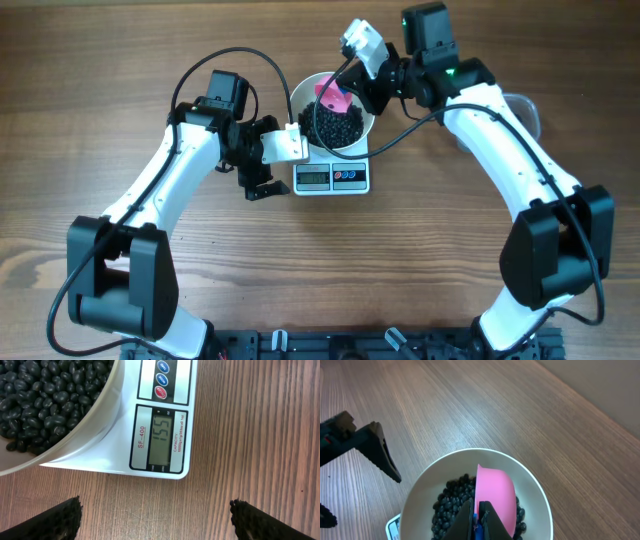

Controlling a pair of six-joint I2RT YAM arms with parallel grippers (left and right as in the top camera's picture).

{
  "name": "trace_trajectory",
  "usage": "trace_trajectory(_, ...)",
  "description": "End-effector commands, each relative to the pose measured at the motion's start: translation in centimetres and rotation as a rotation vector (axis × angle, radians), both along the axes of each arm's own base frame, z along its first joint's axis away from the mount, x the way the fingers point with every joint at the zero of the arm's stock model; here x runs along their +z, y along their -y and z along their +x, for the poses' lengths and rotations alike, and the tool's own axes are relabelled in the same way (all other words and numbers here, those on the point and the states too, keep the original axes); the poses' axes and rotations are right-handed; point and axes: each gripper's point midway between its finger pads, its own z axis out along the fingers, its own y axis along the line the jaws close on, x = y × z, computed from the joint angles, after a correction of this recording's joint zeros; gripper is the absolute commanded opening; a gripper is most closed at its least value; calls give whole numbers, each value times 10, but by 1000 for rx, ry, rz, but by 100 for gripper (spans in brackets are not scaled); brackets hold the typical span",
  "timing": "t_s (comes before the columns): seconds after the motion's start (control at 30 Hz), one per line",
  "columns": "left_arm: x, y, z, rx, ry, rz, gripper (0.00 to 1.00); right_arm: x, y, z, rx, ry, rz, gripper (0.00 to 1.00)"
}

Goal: Scoop item into bowl and weigh 150g on scale
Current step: 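Tilt the scoop over the bowl to pour beans, right gripper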

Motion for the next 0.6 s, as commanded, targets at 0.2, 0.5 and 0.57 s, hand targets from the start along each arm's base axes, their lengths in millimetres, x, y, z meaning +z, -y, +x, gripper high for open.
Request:
trace_trajectory(0.2, 2, 3, -3, 2, -9, -23, 100, -32, 5, 18, -22, 17, -75, 4)
trace_trajectory(0.5, 2, 3, -3, 2, -9, -23, 100, -29, 6, 24, -38, 48, -82, 4)
trace_trajectory(0.57, 2, 3, -3, 2, -9, -23, 100, -33, 8, 21, -42, 27, -95, 5)
